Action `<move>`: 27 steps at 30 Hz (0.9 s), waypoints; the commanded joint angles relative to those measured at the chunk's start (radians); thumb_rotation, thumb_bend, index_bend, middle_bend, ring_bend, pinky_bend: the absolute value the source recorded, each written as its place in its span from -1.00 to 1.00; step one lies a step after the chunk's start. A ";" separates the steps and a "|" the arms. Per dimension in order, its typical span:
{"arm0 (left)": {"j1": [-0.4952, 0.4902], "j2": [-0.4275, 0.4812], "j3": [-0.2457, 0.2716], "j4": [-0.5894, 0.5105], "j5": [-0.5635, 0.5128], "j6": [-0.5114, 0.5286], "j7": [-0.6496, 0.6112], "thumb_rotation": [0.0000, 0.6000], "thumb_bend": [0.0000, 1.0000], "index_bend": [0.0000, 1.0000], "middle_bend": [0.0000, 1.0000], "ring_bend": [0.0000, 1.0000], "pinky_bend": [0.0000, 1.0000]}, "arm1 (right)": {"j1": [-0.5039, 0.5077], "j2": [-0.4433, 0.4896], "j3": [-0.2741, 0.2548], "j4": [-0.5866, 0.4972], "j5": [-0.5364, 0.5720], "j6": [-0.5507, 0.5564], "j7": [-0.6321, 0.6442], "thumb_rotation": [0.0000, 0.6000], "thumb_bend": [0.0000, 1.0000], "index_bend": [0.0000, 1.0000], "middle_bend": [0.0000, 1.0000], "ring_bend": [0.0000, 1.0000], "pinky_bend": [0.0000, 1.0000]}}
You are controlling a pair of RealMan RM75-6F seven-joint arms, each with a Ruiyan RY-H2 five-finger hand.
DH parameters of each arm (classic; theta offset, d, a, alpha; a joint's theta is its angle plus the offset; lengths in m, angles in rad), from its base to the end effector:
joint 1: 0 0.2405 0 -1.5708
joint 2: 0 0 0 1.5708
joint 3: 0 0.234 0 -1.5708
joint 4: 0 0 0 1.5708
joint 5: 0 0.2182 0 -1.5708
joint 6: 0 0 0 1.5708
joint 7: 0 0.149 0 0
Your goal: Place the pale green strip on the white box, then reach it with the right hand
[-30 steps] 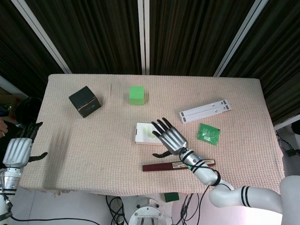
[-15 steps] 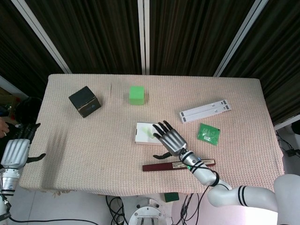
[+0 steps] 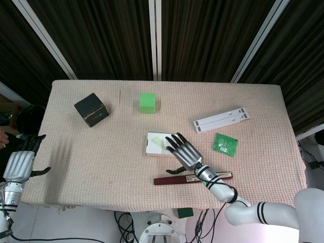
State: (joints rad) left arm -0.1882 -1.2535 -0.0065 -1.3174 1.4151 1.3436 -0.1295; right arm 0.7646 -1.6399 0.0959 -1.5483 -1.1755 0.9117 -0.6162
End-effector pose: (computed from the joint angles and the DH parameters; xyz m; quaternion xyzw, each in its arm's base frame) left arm -0.3432 0.2129 0.1147 -0.6131 -0.4184 -0.3424 0.5760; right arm -0.0960 -0.2829 -0.0751 0.8380 -0.2729 0.3172 0.3503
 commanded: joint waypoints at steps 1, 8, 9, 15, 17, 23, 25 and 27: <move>0.000 0.001 -0.002 -0.001 0.000 -0.005 -0.001 1.00 -0.89 -0.87 -0.77 -0.96 -0.63 | 0.003 -0.005 -0.003 0.008 0.009 -0.004 -0.003 -0.36 -0.65 -0.46 -1.00 -1.00 -1.00; 0.004 0.002 -0.005 0.002 0.003 -0.010 -0.001 1.00 -0.89 -0.87 -0.77 -0.96 -0.63 | 0.003 -0.006 -0.003 0.004 -0.005 0.013 0.019 -0.37 -0.65 -0.46 -1.00 -1.00 -1.00; 0.004 0.001 -0.006 0.002 0.004 -0.010 -0.002 1.00 -0.89 -0.87 -0.77 -0.96 -0.63 | 0.002 -0.005 -0.003 0.003 -0.010 0.017 0.025 -0.36 -0.65 -0.46 -1.00 -1.00 -1.00; 0.003 0.002 -0.010 0.004 0.008 -0.015 -0.004 1.00 -0.89 -0.86 -0.77 -0.96 -0.63 | -0.005 -0.006 -0.007 0.000 -0.053 0.039 0.069 -0.36 -0.65 -0.46 -1.00 -1.00 -1.00; 0.003 0.002 -0.011 0.004 0.009 -0.016 -0.005 1.00 -0.89 -0.87 -0.77 -0.96 -0.63 | -0.005 -0.009 -0.009 0.003 -0.065 0.043 0.079 -0.37 -0.65 -0.46 -1.00 -1.00 -1.00; 0.007 0.002 -0.012 0.007 0.007 -0.023 -0.008 1.00 -0.89 -0.87 -0.77 -0.96 -0.63 | -0.001 -0.020 -0.013 0.024 -0.050 0.027 0.072 -0.37 -0.65 -0.46 -1.00 -1.00 -1.00; 0.008 0.003 -0.011 0.006 0.008 -0.023 -0.009 1.00 -0.89 -0.87 -0.77 -0.96 -0.63 | -0.001 -0.022 -0.014 0.026 -0.038 0.020 0.069 -0.36 -0.65 -0.46 -1.00 -1.00 -1.00; 0.009 0.004 -0.010 0.006 0.011 -0.024 -0.010 1.00 -0.89 -0.87 -0.77 -0.96 -0.63 | -0.001 -0.023 -0.015 0.028 -0.032 0.019 0.065 -0.36 -0.65 -0.46 -1.00 -1.00 -1.00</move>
State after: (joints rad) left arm -0.1793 -1.2495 -0.0168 -1.3112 1.4257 1.3193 -0.1396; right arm 0.7635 -1.6626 0.0817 -1.5211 -1.2082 0.9311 -0.5508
